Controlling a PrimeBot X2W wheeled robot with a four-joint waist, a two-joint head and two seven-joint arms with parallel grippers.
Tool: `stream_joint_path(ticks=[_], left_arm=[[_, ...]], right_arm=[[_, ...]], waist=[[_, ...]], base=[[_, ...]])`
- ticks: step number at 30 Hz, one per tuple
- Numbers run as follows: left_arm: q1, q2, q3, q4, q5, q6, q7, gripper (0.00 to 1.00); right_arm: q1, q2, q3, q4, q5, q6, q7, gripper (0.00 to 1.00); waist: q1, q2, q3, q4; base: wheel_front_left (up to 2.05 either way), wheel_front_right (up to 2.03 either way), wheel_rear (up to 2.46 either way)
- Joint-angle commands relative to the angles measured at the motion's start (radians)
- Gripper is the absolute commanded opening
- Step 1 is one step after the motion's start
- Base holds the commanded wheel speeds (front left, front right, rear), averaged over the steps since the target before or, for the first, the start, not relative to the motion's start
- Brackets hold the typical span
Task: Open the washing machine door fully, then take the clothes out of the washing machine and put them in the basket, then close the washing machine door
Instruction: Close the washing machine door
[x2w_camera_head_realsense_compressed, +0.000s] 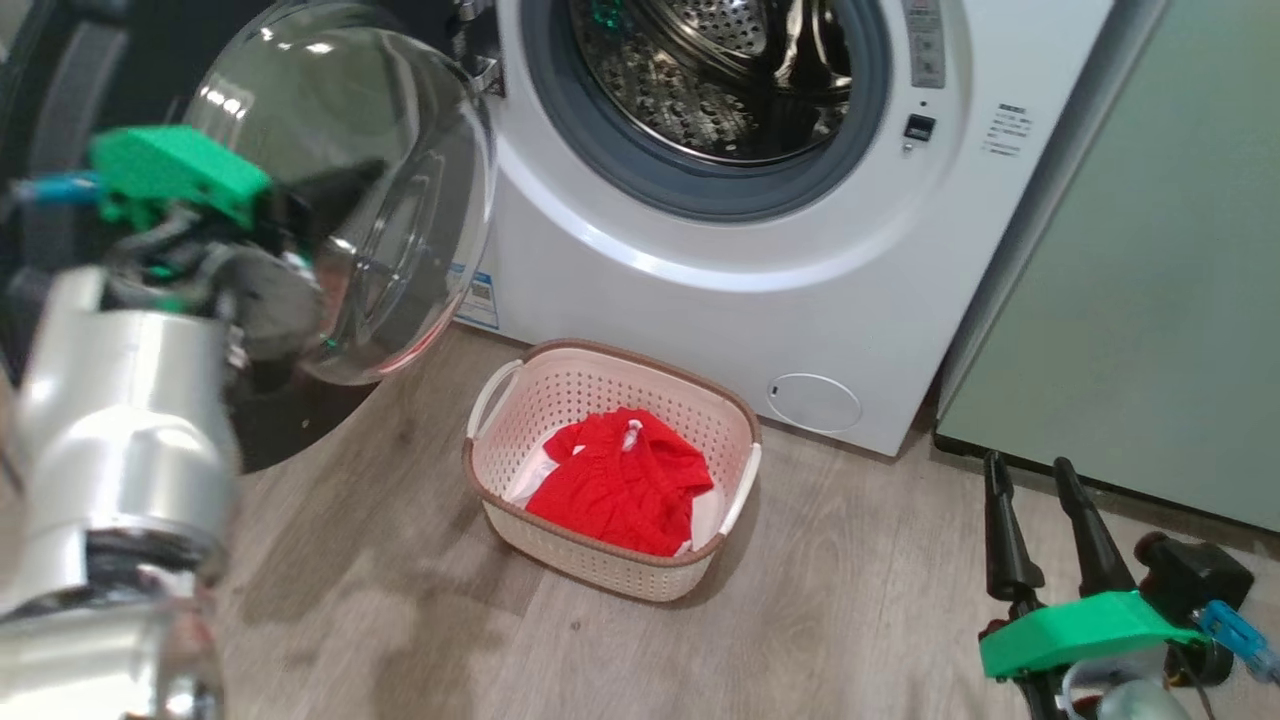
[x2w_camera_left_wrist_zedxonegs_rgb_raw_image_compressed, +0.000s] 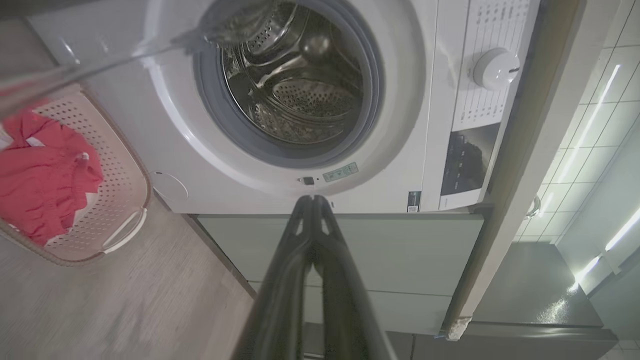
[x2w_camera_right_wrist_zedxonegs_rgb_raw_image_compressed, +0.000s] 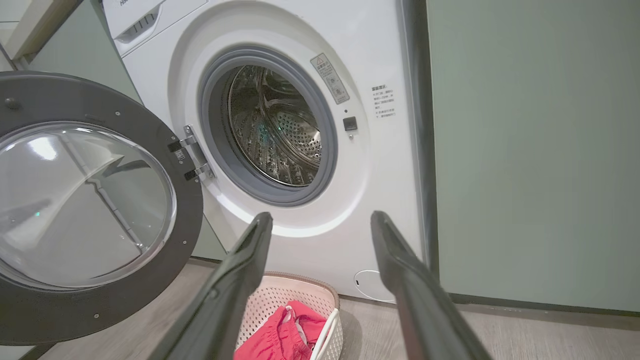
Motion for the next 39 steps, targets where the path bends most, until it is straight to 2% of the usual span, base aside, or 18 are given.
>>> stream_joint_path(ticks=[1,8,14,17,21,25,26,32,39], left_arm=[[-0.009,0.024,0.007,-0.023,0.007,-0.012,-0.006,0.0],[0.046,-0.041,-0.052,0.043,0.025,-0.088,-0.024,0.0],[0.082,-0.054,-0.094,0.082,0.005,-0.136,-0.052,0.0],[0.108,-0.055,-0.159,0.077,0.014,-0.161,-0.077,0.0],[0.164,-0.055,-0.24,0.027,0.03,-0.174,-0.149,0.0],[0.26,-0.047,-0.355,-0.175,0.078,-0.175,-0.254,0.0],[0.326,-0.015,-0.43,-0.285,0.128,-0.175,-0.337,1.0],[0.477,0.098,-0.601,-0.485,0.157,-0.175,-0.57,1.0],[0.545,0.238,-0.777,-0.53,0.216,-0.176,-0.902,1.0]], right_arm=[[-0.014,-0.006,0.016,-0.03,-0.007,0.007,-0.006,1.0],[-0.006,-0.006,0.011,-0.031,-0.011,0.007,-0.006,1.0],[-0.006,-0.006,0.016,-0.032,-0.012,0.007,-0.006,1.0],[-0.004,-0.006,0.014,-0.033,-0.015,0.007,-0.006,1.0],[0.0,-0.006,0.008,-0.036,-0.018,0.007,-0.006,1.0],[0.001,-0.006,0.003,-0.04,-0.019,0.007,-0.006,1.0],[0.001,-0.006,0.002,-0.041,-0.018,0.007,-0.006,1.0],[-0.001,-0.006,0.002,-0.038,-0.02,0.007,-0.006,1.0],[-0.005,-0.006,0.01,-0.04,-0.019,0.007,-0.006,1.0]], waist=[[0.0,0.0,-0.002,-0.007],[0.0,0.0,-0.01,-0.02],[0.0,0.0,-0.011,-0.028],[0.0,0.0,-0.009,-0.028],[0.0,0.0,-0.005,-0.025],[0.0,0.0,0.001,-0.018],[0.0,0.0,0.005,-0.014],[0.0,0.0,0.011,0.001],[0.0,0.0,0.013,0.005]], base=[[0.0,0.0,0.0],[0.0,0.0,0.0],[0.0,0.0,0.0],[0.0,0.0,0.0],[0.0,0.0,0.0],[0.0,0.0,0.0],[0.0,0.0,0.0],[0.0,0.0,0.0],[0.0,0.0,0.0]])
